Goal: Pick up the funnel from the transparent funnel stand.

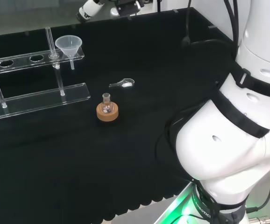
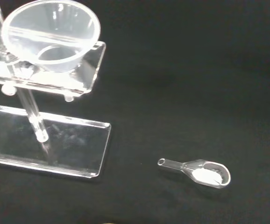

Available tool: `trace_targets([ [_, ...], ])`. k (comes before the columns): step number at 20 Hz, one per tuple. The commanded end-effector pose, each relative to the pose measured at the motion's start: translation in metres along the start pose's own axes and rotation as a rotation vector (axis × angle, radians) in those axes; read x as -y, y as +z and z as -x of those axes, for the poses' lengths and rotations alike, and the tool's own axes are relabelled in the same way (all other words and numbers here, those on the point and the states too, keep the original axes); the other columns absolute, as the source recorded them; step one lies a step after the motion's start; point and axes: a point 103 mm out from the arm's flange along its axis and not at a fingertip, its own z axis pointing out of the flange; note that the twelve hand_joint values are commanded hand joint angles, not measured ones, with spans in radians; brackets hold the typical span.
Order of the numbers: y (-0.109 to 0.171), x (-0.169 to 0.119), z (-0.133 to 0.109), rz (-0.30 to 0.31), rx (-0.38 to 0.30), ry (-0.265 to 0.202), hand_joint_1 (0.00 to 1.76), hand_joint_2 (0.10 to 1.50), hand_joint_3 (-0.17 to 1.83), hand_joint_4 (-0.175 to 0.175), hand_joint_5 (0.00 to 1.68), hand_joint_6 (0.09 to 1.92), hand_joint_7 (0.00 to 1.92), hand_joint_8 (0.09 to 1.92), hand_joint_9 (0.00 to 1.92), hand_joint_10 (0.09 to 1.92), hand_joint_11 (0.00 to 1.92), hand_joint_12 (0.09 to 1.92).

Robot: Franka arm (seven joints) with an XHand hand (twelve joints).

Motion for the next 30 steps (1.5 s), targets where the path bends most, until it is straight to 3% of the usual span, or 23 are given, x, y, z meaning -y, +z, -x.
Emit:
trace_targets([
  [1, 0.026, -0.02, -0.033, -0.109, 0.032, -0.014, 0.45, 0.84, 0.24, -0.009, 0.12, 0.09, 0.0, 0.32, 0.04, 0.75, 0.06, 1.51],
  [18, 0.044, -0.037, -0.064, -0.171, 0.102, -0.047, 0.51, 0.78, 0.22, -0.026, 0.09, 0.09, 0.0, 0.24, 0.01, 0.8, 0.12, 1.54],
  [21, 0.045, -0.042, -0.067, -0.212, 0.125, -0.043, 0.52, 0.77, 0.21, -0.029, 0.08, 0.09, 0.0, 0.21, 0.01, 0.82, 0.15, 1.54],
  [24, 0.046, -0.044, -0.072, -0.176, 0.15, -0.048, 0.52, 0.76, 0.21, -0.032, 0.07, 0.09, 0.0, 0.16, 0.0, 0.82, 0.16, 1.54],
  [30, 0.05, -0.054, -0.082, -0.197, 0.181, -0.055, 0.53, 0.75, 0.21, -0.033, 0.06, 0.09, 0.0, 0.14, 0.0, 0.82, 0.17, 1.54],
])
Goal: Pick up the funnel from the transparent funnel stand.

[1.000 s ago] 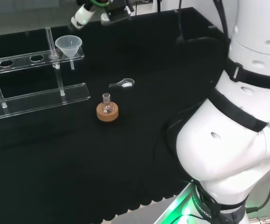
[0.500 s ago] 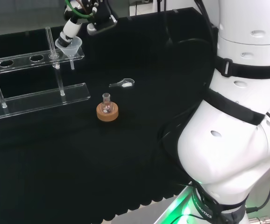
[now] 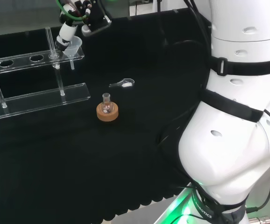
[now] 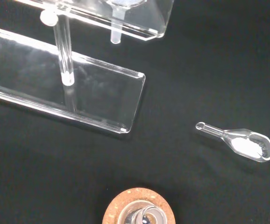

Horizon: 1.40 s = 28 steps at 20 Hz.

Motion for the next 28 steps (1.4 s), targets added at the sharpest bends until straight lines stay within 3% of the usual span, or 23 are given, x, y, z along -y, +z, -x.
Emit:
trace_targets([
  [1, 0.002, -0.011, -0.008, -0.014, 0.04, 0.002, 0.53, 0.75, 0.21, -0.033, 0.05, 0.09, 0.0, 0.14, 0.0, 0.82, 0.17, 1.54],
  [28, 0.019, -0.047, 0.0, -0.046, -0.004, -0.003, 0.55, 0.75, 0.21, -0.033, 0.01, 0.09, 0.0, 0.15, 0.0, 0.84, 0.19, 1.53],
])
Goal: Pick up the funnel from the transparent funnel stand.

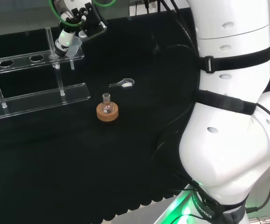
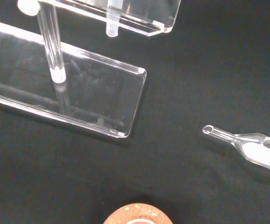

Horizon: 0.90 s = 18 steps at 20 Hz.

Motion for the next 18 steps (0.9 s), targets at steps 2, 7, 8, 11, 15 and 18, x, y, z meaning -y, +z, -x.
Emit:
trace_targets([
  [2, 0.002, -0.004, 0.0, -0.006, -0.007, -0.01, 0.55, 0.75, 0.21, -0.033, 0.01, 0.09, 0.0, 0.16, 0.0, 0.84, 0.2, 1.53],
  [7, 0.01, -0.014, 0.008, -0.013, -0.01, -0.015, 0.55, 0.75, 0.21, -0.033, 0.01, 0.09, 0.0, 0.16, 0.01, 0.86, 0.21, 1.53],
  [8, 0.012, -0.016, 0.008, -0.013, -0.009, -0.015, 0.55, 0.75, 0.21, -0.033, 0.01, 0.09, 0.0, 0.16, 0.01, 0.86, 0.21, 1.53],
  [11, 0.016, -0.019, 0.008, -0.015, -0.006, -0.015, 0.56, 0.75, 0.22, -0.033, 0.01, 0.09, 0.0, 0.18, 0.01, 0.87, 0.22, 1.53],
  [15, 0.016, -0.02, 0.002, -0.017, -0.002, -0.006, 0.56, 0.76, 0.22, -0.034, 0.02, 0.09, 0.0, 0.19, 0.01, 0.88, 0.23, 1.52],
  [18, 0.015, -0.021, 0.002, -0.013, 0.003, 0.0, 0.56, 0.76, 0.22, -0.035, 0.03, 0.09, 0.0, 0.22, 0.02, 0.88, 0.24, 1.52],
])
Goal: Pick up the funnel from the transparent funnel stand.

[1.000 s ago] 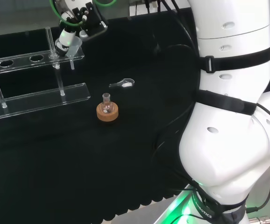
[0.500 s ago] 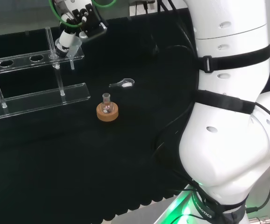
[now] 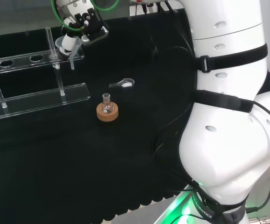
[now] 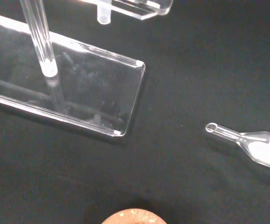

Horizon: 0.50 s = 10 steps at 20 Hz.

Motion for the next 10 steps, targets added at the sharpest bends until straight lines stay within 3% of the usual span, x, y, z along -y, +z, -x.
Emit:
trace_targets([
  [1, 0.0001, -0.0007, -0.0028, 0.006, 0.011, 0.01, 0.57, 0.76, 0.22, -0.036, 0.03, 0.09, 0.0, 0.25, 0.04, 0.87, 0.25, 1.52],
  [5, 0.0002, -0.002, -0.0035, 0.005, 0.051, 0.008, 0.58, 0.76, 0.24, -0.045, 0.07, 0.09, 0.0, 0.47, 0.23, 0.79, 0.27, 1.5],
  [10, 0.0031, -0.0018, -0.0008, 0.013, 0.046, 0.01, 0.58, 0.75, 0.27, -0.054, 0.11, 0.09, 0.0, 0.67, 0.4, 0.73, 0.3, 1.48],
])
